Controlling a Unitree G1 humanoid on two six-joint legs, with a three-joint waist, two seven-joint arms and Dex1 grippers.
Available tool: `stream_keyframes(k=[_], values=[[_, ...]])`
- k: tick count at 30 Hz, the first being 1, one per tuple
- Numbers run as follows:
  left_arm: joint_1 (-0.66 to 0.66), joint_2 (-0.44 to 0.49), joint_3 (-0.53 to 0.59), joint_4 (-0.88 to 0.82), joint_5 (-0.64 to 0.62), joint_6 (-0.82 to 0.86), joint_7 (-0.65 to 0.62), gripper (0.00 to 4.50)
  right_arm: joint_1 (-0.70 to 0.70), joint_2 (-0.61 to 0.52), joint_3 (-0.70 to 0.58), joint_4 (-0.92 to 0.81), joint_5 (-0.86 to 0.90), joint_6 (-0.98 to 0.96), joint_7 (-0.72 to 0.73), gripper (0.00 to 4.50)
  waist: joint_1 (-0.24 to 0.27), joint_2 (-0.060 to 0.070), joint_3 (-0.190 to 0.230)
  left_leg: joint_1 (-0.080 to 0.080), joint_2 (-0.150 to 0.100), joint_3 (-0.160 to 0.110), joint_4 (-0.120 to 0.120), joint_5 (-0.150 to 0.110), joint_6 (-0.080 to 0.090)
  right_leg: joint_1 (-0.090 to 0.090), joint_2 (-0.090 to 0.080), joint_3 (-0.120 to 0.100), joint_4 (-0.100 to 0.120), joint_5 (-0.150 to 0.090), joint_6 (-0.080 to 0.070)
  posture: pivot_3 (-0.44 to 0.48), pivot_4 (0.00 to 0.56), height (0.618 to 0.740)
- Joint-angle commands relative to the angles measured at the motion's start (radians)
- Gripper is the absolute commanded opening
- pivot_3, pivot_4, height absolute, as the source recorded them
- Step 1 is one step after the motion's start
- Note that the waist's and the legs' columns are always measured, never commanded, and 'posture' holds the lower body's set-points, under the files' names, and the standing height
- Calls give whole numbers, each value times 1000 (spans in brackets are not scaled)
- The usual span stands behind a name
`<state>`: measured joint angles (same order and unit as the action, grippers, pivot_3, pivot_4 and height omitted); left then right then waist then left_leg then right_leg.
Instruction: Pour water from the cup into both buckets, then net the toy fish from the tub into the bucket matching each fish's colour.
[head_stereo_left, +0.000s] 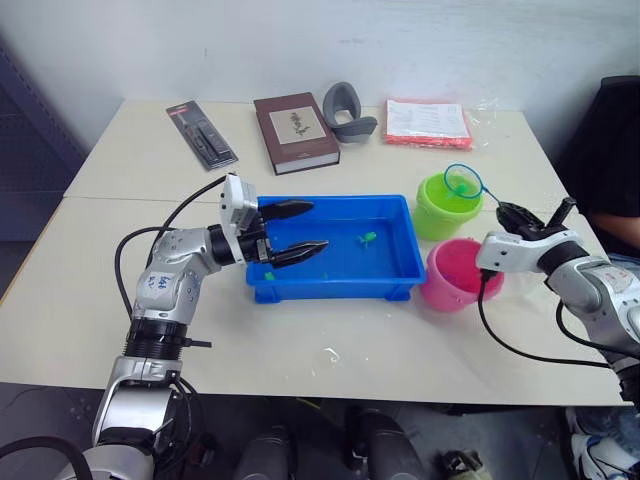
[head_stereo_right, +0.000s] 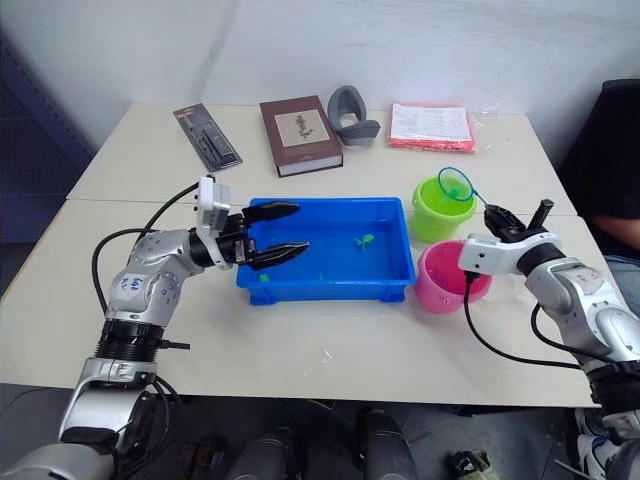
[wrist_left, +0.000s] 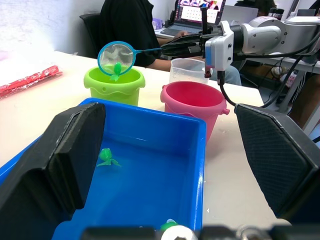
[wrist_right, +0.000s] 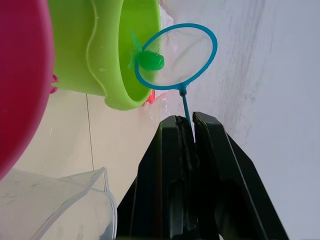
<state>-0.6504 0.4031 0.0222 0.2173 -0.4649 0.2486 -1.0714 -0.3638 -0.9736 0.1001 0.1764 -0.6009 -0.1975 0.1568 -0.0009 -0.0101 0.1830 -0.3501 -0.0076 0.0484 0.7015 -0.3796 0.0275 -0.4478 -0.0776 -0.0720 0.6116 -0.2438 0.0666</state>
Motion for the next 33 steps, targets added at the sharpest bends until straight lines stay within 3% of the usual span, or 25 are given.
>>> stream_keyframes(k=[1, 8, 14, 16, 19, 22, 25, 29, 33], values=[[3, 18, 29, -15, -6, -10, 4, 4447, -15, -17, -55, -67, 14, 9, 28, 0, -1, 0, 0, 0, 0, 0, 0, 0, 0, 0, 0, 0, 0, 0, 0, 0, 150, 740], [8, 18, 31, -17, -10, -7, 4, 4447, -14, -32, -41, -3, -46, -18, -22, 0, 2, 0, 0, 0, 0, 0, 0, 0, 0, 0, 0, 0, 0, 0, 0, 0, 150, 740], [17, 8, 33, -27, -11, -6, 15, 4447, -18, -7, -99, -43, 36, 17, 8, 0, 0, 0, 0, 0, 0, 0, 0, 0, 0, 0, 0, 0, 0, 0, 0, 0, 150, 740], [30, 15, 37, -36, -11, -7, 16, 4447, -12, 27, -141, -110, 126, 47, 58, 0, 1, 0, 0, 0, 0, 0, 0, 0, 0, 0, 0, 0, 0, 0, 0, 0, 150, 740], [51, 49, 57, -38, -10, -8, 11, 4447, -19, 111, -163, -320, 365, 203, 254, 0, -5, 0, 0, 0, 1, -1, 0, 0, 0, 0, 1, -1, 0, 0, 0, 0, 150, 740], [68, 90, 78, -21, -16, -7, -5, 4447, 3, 140, -99, -500, 481, 425, 440, 0, -1, 0, 0, 1, 3, -1, 0, 1, -2, 0, 3, -1, 1, 1, -1, 0, 150, 740], [85, 120, 92, -4, -15, -11, -19, 4447, -10, 159, -29, -575, 422, 548, 464, 0, 1, 0, 0, 1, 2, -2, 1, 1, -2, 1, 2, -2, 1, 1, -1, 0, 150, 740], [92, 128, 97, -3, -16, -7, -26, 4447, -79, 130, 92, -512, 225, 500, 441, 0, 12, 0, 0, -1, 0, -3, 2, 0, 1, 1, -1, -2, 0, 1, -1, 0, 150, 740], [98, 131, 100, 0, -15, -7, -29, 4447, -103, 135, 157, -450, 141, 461, 455, 0, 17, 0, 0, -2, -1, -4, 2, -1, 2, 1, -1, -3, -1, 1, -1, 0, 150, 740]])
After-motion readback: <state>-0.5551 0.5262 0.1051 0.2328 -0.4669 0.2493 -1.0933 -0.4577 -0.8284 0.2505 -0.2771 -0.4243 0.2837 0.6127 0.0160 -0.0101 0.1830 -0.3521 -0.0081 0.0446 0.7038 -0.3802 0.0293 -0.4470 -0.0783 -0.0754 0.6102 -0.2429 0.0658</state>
